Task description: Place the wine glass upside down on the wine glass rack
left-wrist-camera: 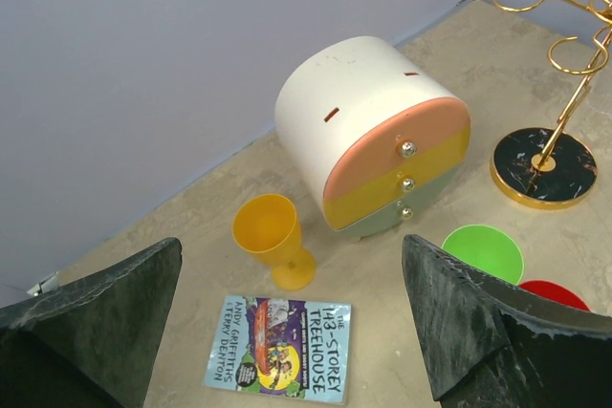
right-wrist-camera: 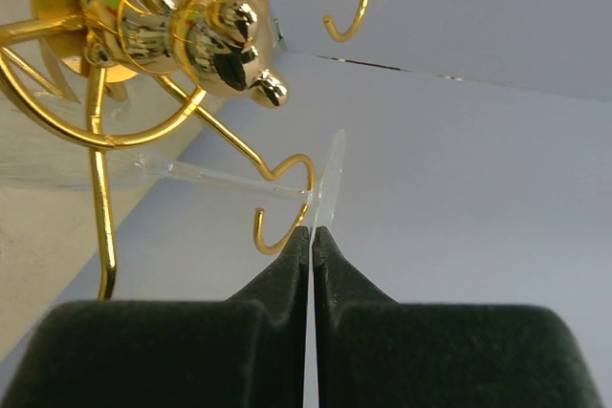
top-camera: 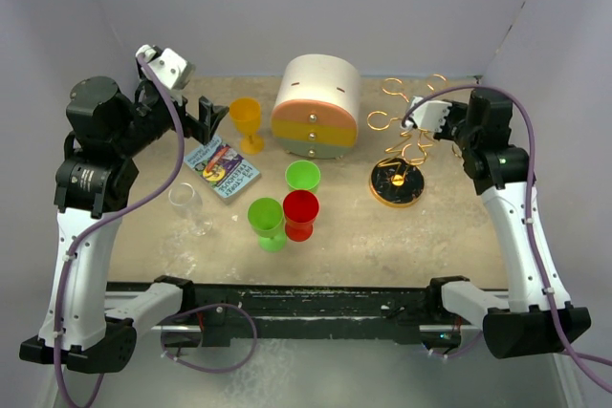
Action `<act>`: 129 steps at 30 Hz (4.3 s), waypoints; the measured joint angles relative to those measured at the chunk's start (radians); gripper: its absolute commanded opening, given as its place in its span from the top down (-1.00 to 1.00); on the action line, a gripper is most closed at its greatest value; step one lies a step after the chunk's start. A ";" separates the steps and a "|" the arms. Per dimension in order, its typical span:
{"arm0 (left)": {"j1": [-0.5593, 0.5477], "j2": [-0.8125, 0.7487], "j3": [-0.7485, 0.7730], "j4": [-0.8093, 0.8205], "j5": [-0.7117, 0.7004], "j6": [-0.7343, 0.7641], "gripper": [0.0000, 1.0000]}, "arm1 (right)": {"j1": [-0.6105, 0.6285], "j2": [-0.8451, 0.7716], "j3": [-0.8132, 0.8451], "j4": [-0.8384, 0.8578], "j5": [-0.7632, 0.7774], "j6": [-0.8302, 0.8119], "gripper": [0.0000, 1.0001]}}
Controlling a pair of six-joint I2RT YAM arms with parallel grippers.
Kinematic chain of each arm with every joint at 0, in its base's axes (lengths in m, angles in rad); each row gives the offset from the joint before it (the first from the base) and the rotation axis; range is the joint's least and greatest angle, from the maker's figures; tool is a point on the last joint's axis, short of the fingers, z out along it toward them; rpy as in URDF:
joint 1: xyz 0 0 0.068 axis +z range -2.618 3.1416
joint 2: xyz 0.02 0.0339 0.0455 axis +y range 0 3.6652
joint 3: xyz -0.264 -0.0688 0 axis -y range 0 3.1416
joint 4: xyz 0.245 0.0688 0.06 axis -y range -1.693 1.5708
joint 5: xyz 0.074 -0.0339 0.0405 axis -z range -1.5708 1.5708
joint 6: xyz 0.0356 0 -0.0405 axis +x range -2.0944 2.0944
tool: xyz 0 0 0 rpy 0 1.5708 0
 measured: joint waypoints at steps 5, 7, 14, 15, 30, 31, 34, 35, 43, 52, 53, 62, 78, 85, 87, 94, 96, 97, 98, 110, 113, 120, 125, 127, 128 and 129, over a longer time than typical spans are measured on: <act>0.000 0.000 0.000 0.006 0.001 0.000 -0.98 | 0.000 0.000 0.000 0.020 0.042 -0.008 1.00; 0.002 0.000 0.000 0.006 0.005 0.000 -0.98 | 0.000 0.000 0.000 0.023 0.063 -0.012 1.00; 0.006 0.003 0.000 0.012 0.009 0.000 -0.99 | 0.000 0.006 0.000 0.025 0.091 -0.013 1.00; 0.006 0.003 0.000 0.013 0.010 0.000 -0.98 | 0.000 0.006 0.000 0.025 0.091 -0.012 1.00; 0.012 0.003 0.000 0.013 0.024 0.000 -0.98 | -0.001 0.019 0.000 0.011 0.089 0.052 1.00; 0.012 0.003 -0.001 0.013 0.026 0.000 -0.98 | -0.002 0.019 0.000 0.011 0.089 0.055 1.00; 0.013 0.000 -0.011 0.014 0.027 0.000 -0.98 | -0.009 0.019 0.000 0.011 0.087 0.063 1.00; 0.013 0.000 -0.014 0.013 0.027 0.000 -0.98 | -0.012 0.019 0.000 0.011 0.087 0.065 1.00; 0.013 -0.001 -0.017 0.013 0.030 0.000 -0.98 | -0.045 0.019 0.000 0.011 0.063 0.072 0.99; 0.015 -0.001 -0.017 0.013 0.034 0.000 -0.98 | -0.060 0.020 -0.005 0.013 0.062 0.074 0.95; 0.017 -0.001 -0.017 0.013 0.034 0.000 -0.98 | -0.060 0.021 -0.008 0.016 0.062 0.076 0.95; 0.019 -0.001 -0.017 0.013 0.034 0.000 -0.98 | -0.064 0.030 -0.029 0.039 0.062 0.103 0.76; 0.019 -0.006 -0.018 0.014 0.034 0.000 -0.98 | -0.066 0.006 -0.042 0.054 0.064 0.119 0.34; 0.019 -0.008 -0.021 0.014 0.034 0.000 -0.98 | -0.066 -0.002 -0.044 0.039 0.066 0.122 0.22; 0.019 -0.008 -0.021 0.014 0.034 0.000 -0.98 | -0.066 -0.006 -0.045 0.026 0.066 0.125 0.11; 0.019 -0.012 -0.022 0.014 0.034 0.000 -0.98 | -0.066 -0.024 -0.046 0.000 0.073 0.137 -0.09; 0.019 -0.016 -0.024 0.014 0.034 0.000 -0.98 | -0.066 -0.028 -0.046 -0.005 0.072 0.143 -0.14; 0.019 -0.018 -0.025 0.014 0.034 0.000 -0.98 | -0.066 -0.031 -0.046 -0.006 0.072 0.145 -0.15; 0.019 -0.020 -0.026 0.014 0.034 0.000 -0.99 | -0.066 -0.034 -0.046 -0.007 0.072 0.150 -0.17; 0.019 -0.028 -0.028 0.014 0.033 0.002 -0.98 | -0.066 -0.097 -0.046 -0.034 0.080 0.163 -0.30; 0.019 -0.028 -0.028 0.014 0.033 0.002 -0.98 | -0.066 -0.103 -0.045 -0.058 0.103 0.172 -0.31; 0.022 -0.030 -0.036 0.014 0.028 0.002 -0.98 | -0.066 -0.110 0.008 -0.065 0.217 0.244 -0.44; 0.025 -0.032 -0.056 0.004 0.006 0.024 -0.98 | -0.066 -0.057 0.157 -0.064 0.290 0.369 -0.38; 0.025 -0.031 -0.064 -0.010 -0.007 0.043 -0.98 | -0.067 -0.033 0.203 -0.061 0.301 0.418 -0.39; 0.025 -0.031 -0.067 -0.023 -0.019 0.054 -0.98 | -0.068 -0.027 0.214 -0.061 0.299 0.436 -0.40; 0.025 -0.031 -0.070 -0.035 -0.030 0.070 -0.98 | -0.068 -0.020 0.224 -0.063 0.294 0.461 -0.41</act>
